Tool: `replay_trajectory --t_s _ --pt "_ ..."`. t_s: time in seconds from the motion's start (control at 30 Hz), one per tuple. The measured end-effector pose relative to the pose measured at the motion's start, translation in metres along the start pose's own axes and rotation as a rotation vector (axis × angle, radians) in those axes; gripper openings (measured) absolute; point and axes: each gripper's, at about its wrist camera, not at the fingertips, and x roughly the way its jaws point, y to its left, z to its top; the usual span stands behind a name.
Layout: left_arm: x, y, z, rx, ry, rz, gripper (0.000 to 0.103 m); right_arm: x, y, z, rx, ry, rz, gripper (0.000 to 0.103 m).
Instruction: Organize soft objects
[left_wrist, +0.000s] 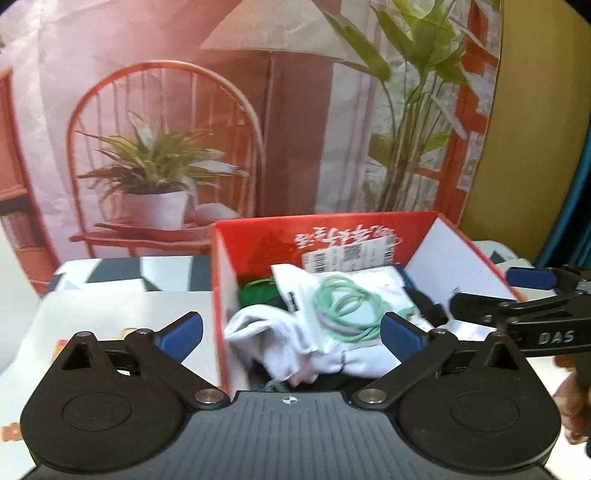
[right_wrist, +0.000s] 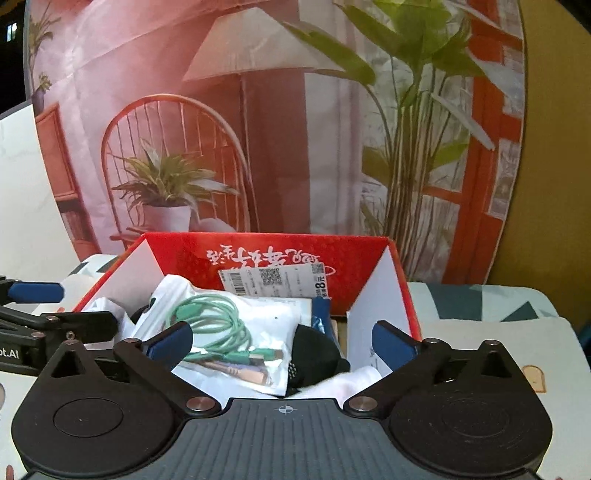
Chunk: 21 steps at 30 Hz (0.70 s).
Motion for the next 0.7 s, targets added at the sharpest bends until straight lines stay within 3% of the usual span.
replay_trajectory --t_s 0.3,0.47,0.7 --pt "-0.041 -0.005 -0.013 0.007 -0.043 0.101 0.103 -0.031 -0.006 -0.015 0.054 -0.008 0.045 0.103" --pt "-0.073 -0.013 -0.02 0.025 -0.097 0.113 0.103 -0.06 -0.01 -0.02 0.109 -0.043 0.06 0.103" --pt "-0.124 -0.026 -0.028 0.016 -0.145 0.14 0.103 -0.104 -0.005 -0.022 0.089 -0.097 -0.004 0.103"
